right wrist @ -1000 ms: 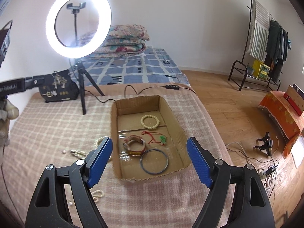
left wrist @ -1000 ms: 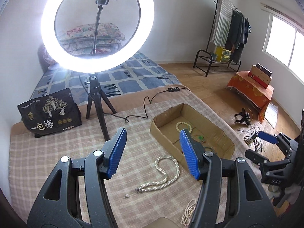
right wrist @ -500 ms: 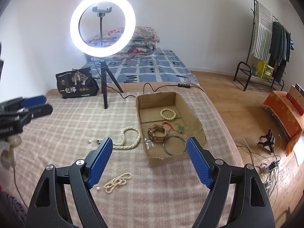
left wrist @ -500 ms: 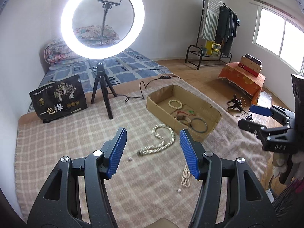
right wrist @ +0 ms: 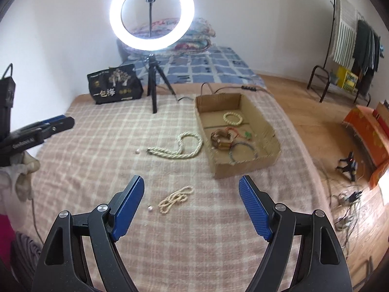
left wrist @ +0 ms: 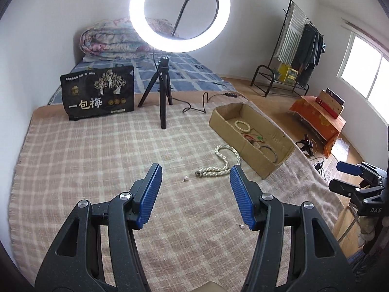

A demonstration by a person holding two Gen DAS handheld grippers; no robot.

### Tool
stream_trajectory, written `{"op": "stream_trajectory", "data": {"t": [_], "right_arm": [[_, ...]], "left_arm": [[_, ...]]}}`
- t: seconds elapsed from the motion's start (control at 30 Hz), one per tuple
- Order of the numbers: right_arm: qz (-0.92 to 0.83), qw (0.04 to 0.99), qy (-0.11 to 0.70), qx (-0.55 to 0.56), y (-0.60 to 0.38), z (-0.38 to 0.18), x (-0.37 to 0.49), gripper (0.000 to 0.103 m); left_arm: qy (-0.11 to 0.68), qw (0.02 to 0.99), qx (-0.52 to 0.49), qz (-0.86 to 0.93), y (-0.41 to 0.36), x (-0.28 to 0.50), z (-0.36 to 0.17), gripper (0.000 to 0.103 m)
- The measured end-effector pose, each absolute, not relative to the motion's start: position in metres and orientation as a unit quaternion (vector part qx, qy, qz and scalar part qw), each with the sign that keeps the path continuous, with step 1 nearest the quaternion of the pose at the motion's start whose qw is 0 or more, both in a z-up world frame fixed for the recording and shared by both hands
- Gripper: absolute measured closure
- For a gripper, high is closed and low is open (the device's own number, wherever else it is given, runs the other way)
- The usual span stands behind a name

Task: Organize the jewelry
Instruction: 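Withdraw both open tools from the box toward the pearl necklaces, then grasp the twisted pearl necklace with the left tool while the right tool grasps the small pearl strand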

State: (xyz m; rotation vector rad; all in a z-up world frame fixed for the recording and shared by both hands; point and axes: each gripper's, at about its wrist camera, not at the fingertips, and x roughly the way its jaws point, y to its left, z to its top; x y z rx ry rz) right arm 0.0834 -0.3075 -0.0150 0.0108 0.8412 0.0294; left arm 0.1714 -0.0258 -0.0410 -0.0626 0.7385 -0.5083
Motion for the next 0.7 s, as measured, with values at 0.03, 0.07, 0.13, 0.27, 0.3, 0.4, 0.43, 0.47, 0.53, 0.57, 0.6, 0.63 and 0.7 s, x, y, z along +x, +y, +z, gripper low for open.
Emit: {"op": "stream_trajectory", "data": {"t": [0.03, 0.07, 0.13, 0.27, 0.3, 0.4, 0.43, 0.47, 0.53, 0.57, 0.6, 0.63, 0.7], "right_arm": [[0.015, 0.912, 0.41, 0.008, -0.307, -0.018, 0.085, 0.023], [0.016, 0.911, 0.411, 0.01, -0.308, -0.022, 0.087, 0.023], [0.018, 0.906, 0.422, 0.024, -0.312, -0.037, 0.096, 0.023], [0.016, 0.89, 0.451, 0.069, -0.325, -0.072, 0.112, 0.023], [0.012, 0.885, 0.458, 0.08, -0.328, -0.081, 0.115, 0.023], [0.001, 0.871, 0.478, 0.112, -0.335, -0.104, 0.124, 0.03], [0.0, 0.866, 0.485, 0.125, -0.336, -0.11, 0.126, 0.031], [0.0, 0.862, 0.49, 0.133, -0.337, -0.115, 0.127, 0.031], [-0.001, 0.858, 0.496, 0.137, -0.336, -0.124, 0.13, 0.032], [-0.002, 0.857, 0.497, 0.135, -0.334, -0.127, 0.132, 0.032], [-0.002, 0.856, 0.499, 0.134, -0.333, -0.13, 0.133, 0.032], [-0.001, 0.855, 0.5, 0.135, -0.331, -0.133, 0.135, 0.032], [0.001, 0.853, 0.504, 0.137, -0.325, -0.139, 0.14, 0.033]], "left_arm": [[0.358, 0.9, -0.029, -0.247, -0.026, 0.171, -0.044, 0.043], [0.36, 0.899, -0.027, -0.248, -0.027, 0.17, -0.047, 0.043], [0.367, 0.896, -0.023, -0.25, -0.03, 0.169, -0.056, 0.043], [0.381, 0.89, -0.023, -0.249, -0.04, 0.171, -0.073, 0.043], [0.385, 0.888, -0.022, -0.249, -0.042, 0.172, -0.078, 0.043], [0.398, 0.883, -0.015, -0.249, -0.049, 0.178, -0.092, 0.043], [0.4, 0.882, -0.011, -0.248, -0.051, 0.18, -0.096, 0.043], [0.403, 0.881, -0.008, -0.247, -0.053, 0.183, -0.099, 0.043], [0.412, 0.876, -0.008, -0.252, -0.059, 0.19, -0.106, 0.043], [0.416, 0.873, -0.007, -0.255, -0.064, 0.194, -0.109, 0.043], [0.417, 0.872, -0.005, -0.257, -0.068, 0.198, -0.11, 0.043], [0.418, 0.871, -0.006, -0.259, -0.071, 0.202, -0.112, 0.043], [0.421, 0.868, -0.008, -0.265, -0.078, 0.21, -0.114, 0.043]]}}
